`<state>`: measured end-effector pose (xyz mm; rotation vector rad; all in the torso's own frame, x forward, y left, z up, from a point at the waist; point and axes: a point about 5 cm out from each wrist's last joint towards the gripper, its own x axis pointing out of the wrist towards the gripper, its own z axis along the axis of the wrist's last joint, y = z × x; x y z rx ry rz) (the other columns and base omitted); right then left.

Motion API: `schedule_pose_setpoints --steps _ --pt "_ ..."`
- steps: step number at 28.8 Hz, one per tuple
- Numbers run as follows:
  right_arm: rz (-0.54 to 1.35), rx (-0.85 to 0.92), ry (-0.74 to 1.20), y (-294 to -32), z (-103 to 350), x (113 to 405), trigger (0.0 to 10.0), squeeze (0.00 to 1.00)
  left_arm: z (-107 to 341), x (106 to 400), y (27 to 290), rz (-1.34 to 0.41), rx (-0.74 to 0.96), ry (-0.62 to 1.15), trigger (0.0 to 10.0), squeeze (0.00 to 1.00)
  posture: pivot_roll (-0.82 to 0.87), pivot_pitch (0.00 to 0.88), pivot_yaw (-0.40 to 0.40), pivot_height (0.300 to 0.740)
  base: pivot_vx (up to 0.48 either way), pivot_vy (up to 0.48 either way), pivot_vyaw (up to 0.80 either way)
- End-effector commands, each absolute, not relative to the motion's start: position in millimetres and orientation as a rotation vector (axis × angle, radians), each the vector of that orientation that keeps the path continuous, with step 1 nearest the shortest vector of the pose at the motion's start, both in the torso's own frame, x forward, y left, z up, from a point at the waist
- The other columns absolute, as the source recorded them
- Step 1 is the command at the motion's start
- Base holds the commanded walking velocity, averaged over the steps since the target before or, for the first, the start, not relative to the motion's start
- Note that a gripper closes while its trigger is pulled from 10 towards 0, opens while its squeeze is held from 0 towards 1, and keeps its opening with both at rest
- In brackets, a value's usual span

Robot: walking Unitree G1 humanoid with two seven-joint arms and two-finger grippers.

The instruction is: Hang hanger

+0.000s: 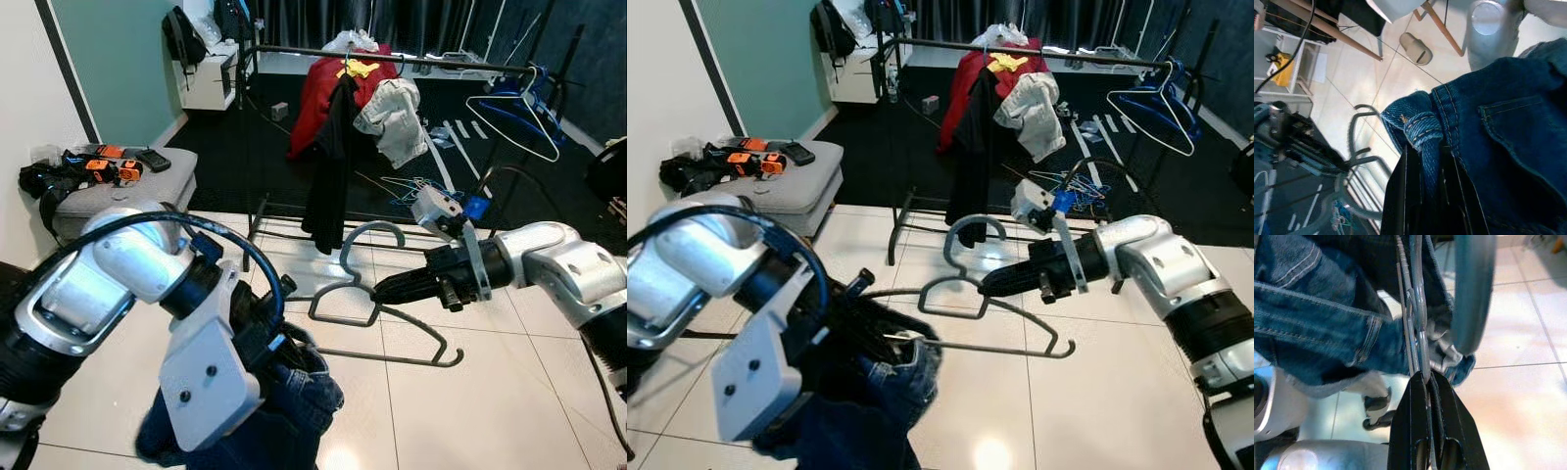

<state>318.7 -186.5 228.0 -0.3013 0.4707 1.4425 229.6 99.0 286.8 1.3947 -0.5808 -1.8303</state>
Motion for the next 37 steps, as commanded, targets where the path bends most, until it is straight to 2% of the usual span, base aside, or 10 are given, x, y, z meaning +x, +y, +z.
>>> schedule_pose_setpoints --steps 1,5,8,16,20,24,28,32,33,37 --pt "1.450 -0.334 0.514 -183.2 227.5 318.2 10.0 0.00 281.8 229.8 93.1 -1.823 1.410 -0.615 10.0 0.00 -0.10 0.000 -0.020 0.740 0.000 0.000 0.00" --pt "1.428 -0.336 0.580 -183.3 222.9 319.3 10.0 0.00 273.4 230.8 89.1 -1.817 1.416 -0.630 10.0 0.00 -0.11 0.000 -0.024 0.740 0.000 0.000 0.00" --pt "1.147 -0.020 0.640 -163.0 226.0 346.8 10.0 0.00 237.5 224.8 78.8 -1.839 1.406 -0.657 10.0 0.00 -0.11 0.000 -0.024 0.740 0.000 0.000 0.00" --pt "0.966 0.327 0.587 -133.5 236.3 365.9 10.0 0.00 206.6 215.1 72.1 -1.885 1.406 -0.656 10.0 0.00 -0.11 0.000 -0.026 0.740 0.000 0.000 0.00" --pt "0.961 0.367 0.580 -125.3 237.3 366.1 10.0 0.00 203.7 215.0 71.9 -1.886 1.413 -0.656 10.0 0.00 -0.11 0.000 -0.025 0.740 0.000 0.000 0.00" --pt "1.003 0.425 0.575 -100.9 240.1 362.1 10.0 0.00 213.0 217.2 69.0 -1.842 1.422 -0.702 10.0 0.00 -0.11 0.000 -0.023 0.740 0.000 0.000 0.00" --pt "0.903 0.517 0.532 -71.0 242.0 367.8 10.0 0.00 225.1 227.0 51.9 -1.665 1.396 -0.876 10.0 0.00 -0.11 0.000 -0.027 0.740 0.000 0.000 0.00" --pt "0.749 0.541 0.454 -73.8 243.9 378.8 10.0 0.00 226.0 225.4 39.8 -1.607 1.340 -0.958 10.0 0.00 -0.11 0.000 -0.027 0.740 0.000 0.000 0.00" --pt "0.641 0.586 0.426 -78.3 245.8 386.5 10.0 0.00 223.4 223.6 33.5 -1.585 1.310 -0.996 10.0 0.00 -0.11 0.000 -0.029 0.740 0.000 0.000 0.00" --pt "0.559 0.552 0.414 -83.4 243.9 390.5 10.0 0.00 221.2 223.1 28.3 -1.569 1.297 -1.022 10.0 0.00 -0.11 0.000 -0.031 0.740 0.000 0.000 0.00"
